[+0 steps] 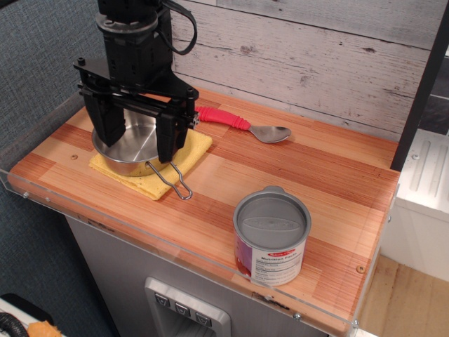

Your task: Move the pan so it is next to the top of the spoon.

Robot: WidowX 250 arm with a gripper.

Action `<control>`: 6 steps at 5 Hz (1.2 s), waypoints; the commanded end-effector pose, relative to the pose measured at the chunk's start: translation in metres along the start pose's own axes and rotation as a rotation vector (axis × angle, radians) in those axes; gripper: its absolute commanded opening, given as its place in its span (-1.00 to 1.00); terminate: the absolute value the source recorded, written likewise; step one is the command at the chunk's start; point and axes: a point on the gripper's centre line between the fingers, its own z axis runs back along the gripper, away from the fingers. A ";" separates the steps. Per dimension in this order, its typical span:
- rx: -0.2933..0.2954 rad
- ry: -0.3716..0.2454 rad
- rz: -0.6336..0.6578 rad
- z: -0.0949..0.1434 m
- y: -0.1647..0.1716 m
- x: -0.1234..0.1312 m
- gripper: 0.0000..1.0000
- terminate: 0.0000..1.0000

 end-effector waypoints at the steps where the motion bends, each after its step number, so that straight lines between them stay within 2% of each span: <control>1: 0.000 0.000 0.000 0.000 0.000 0.000 1.00 -1.00; 3: 0.082 0.009 0.416 -0.010 0.040 0.011 1.00 -1.00; 4: 0.114 0.008 0.538 -0.015 0.067 0.014 1.00 -1.00; 5: 0.105 -0.022 0.636 -0.026 0.094 0.021 1.00 -1.00; 6: 0.074 -0.065 0.709 -0.040 0.103 0.033 1.00 -1.00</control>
